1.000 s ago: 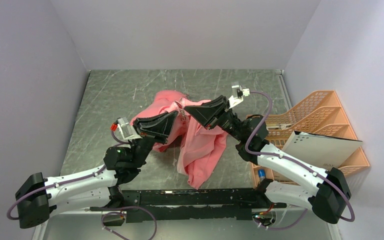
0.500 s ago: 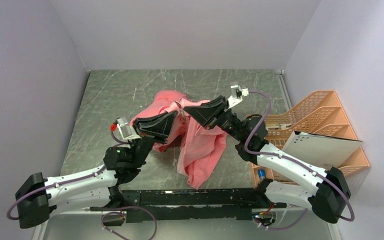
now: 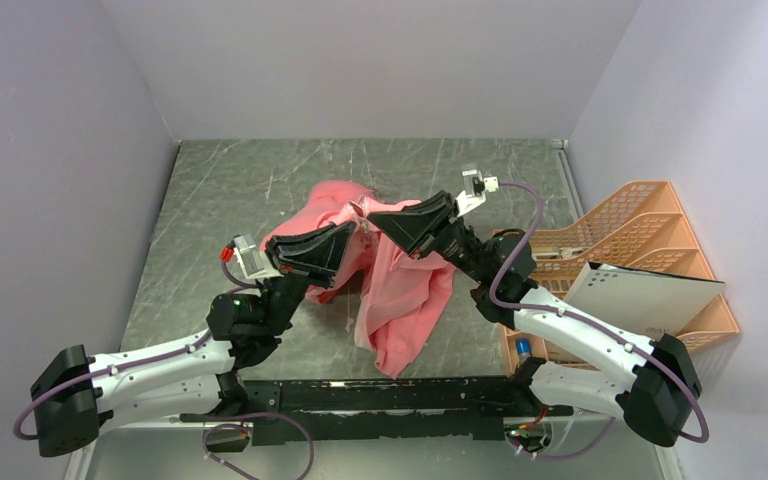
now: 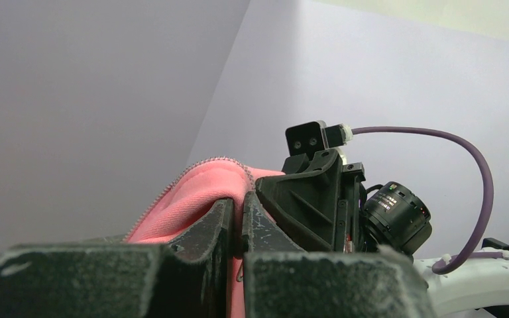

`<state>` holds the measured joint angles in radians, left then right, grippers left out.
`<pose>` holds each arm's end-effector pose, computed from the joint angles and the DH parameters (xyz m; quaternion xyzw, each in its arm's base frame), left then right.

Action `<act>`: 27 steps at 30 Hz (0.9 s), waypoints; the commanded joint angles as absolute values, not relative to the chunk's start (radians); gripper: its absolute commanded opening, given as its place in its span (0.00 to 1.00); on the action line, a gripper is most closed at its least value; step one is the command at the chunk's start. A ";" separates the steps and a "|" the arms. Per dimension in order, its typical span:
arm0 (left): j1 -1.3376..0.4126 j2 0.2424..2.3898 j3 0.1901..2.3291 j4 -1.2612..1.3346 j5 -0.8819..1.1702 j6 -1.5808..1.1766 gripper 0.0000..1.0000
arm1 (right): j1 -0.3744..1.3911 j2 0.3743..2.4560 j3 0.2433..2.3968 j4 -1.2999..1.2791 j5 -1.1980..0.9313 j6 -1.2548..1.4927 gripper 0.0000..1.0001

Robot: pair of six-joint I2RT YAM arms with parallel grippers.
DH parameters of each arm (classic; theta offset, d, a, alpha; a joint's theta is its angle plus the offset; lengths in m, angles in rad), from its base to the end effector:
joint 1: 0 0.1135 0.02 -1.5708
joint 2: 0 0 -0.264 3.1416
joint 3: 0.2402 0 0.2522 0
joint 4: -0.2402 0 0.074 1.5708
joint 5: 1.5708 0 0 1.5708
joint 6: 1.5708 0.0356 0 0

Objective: Zip up the jacket
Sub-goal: Insert the zipper into the jacket.

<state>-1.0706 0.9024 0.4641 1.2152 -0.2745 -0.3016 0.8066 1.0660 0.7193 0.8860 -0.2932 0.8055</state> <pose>0.0952 -0.1541 0.3470 0.0267 0.4023 -0.5378 0.7404 0.1558 0.1774 0.3733 -0.1273 0.4878 0.6708 0.5439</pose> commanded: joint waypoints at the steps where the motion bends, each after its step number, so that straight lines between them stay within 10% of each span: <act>1: -1.075 0.887 0.479 1.293 -0.255 -0.314 0.05 | 0.811 1.053 0.743 0.998 -0.293 0.829 0.00; 27: -1.075 0.903 0.473 1.332 -0.273 -0.345 0.05 | 0.811 1.071 0.746 0.991 -0.300 0.837 0.00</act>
<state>-1.0706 0.9123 0.4633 1.2331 -0.2710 -0.3458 0.8066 1.0695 0.7189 0.9268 -0.2890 0.8299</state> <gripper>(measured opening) 0.079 0.030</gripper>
